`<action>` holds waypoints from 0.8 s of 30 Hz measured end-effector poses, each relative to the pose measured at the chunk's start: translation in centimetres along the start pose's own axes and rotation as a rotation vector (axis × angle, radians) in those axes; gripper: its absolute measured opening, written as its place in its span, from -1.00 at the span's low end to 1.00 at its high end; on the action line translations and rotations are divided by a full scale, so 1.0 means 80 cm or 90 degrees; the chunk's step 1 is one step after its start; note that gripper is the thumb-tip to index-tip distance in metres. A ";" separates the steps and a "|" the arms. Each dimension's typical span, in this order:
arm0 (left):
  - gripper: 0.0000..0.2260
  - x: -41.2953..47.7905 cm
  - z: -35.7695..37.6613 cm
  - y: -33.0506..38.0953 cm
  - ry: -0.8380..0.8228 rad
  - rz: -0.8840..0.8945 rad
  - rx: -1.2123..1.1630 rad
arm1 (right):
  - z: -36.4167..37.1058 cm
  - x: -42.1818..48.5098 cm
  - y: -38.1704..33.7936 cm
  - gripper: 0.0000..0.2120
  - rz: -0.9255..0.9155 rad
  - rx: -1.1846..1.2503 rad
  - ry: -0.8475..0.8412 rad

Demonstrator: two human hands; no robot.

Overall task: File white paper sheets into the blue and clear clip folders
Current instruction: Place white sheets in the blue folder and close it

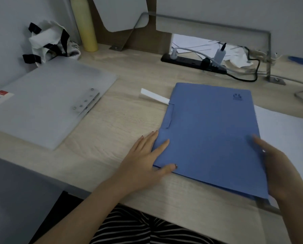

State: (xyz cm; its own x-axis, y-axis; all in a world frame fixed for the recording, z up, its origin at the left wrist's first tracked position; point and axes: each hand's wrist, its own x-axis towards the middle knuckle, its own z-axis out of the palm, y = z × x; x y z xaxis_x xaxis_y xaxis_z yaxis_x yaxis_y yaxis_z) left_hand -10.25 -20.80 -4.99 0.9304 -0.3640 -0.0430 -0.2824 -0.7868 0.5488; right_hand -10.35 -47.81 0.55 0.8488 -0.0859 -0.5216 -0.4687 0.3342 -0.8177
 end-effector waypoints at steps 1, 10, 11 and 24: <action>-0.43 0.001 -0.002 0.004 0.006 -0.020 -0.037 | -0.003 0.004 0.000 -0.72 0.001 -0.024 0.010; -0.85 0.052 -0.042 0.023 -0.050 -0.241 -0.541 | 0.002 -0.003 -0.001 -0.84 0.056 -0.078 0.106; -0.84 0.055 -0.045 0.023 -0.080 -0.256 -0.560 | 0.002 -0.001 -0.001 -0.83 0.059 -0.079 0.104; -0.72 0.038 -0.038 0.016 -0.044 -0.333 -0.533 | 0.078 0.022 -0.009 -0.55 -0.477 -0.748 0.093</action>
State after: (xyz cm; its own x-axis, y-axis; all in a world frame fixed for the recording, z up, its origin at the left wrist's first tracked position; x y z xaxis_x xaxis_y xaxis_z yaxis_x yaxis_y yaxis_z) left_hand -7.09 -21.36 -1.87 0.8676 -0.1206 -0.4824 0.4415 -0.2596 0.8589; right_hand -7.00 -42.37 1.74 0.9866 -0.0114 0.1629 0.0889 -0.7991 -0.5946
